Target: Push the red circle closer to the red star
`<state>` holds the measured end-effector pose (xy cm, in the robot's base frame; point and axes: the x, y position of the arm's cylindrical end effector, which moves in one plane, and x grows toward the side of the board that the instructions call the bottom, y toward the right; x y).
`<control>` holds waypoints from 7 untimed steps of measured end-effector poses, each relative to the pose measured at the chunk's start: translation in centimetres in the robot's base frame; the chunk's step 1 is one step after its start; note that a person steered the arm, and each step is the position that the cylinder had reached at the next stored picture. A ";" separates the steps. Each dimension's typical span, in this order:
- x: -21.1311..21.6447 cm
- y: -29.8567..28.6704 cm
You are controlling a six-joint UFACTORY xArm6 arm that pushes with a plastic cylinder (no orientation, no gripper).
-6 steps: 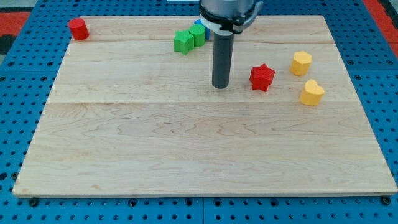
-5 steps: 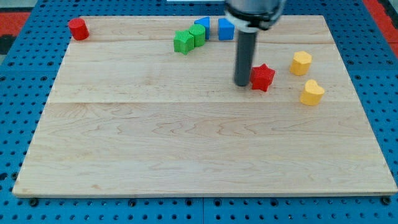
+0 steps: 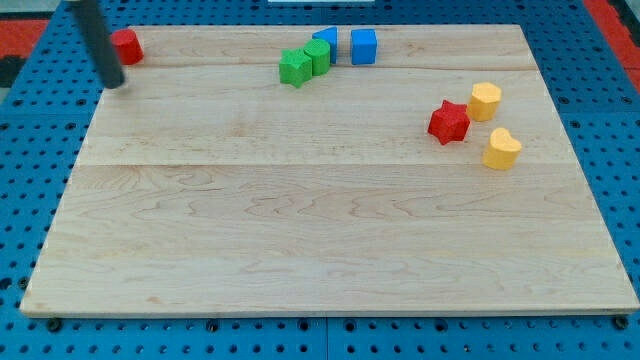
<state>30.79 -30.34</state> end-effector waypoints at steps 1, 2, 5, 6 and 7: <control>-0.7 -0.2; -4.8 -0.2; -5.7 5.8; -9.0 1.8; -9.7 6.0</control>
<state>21.13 -24.33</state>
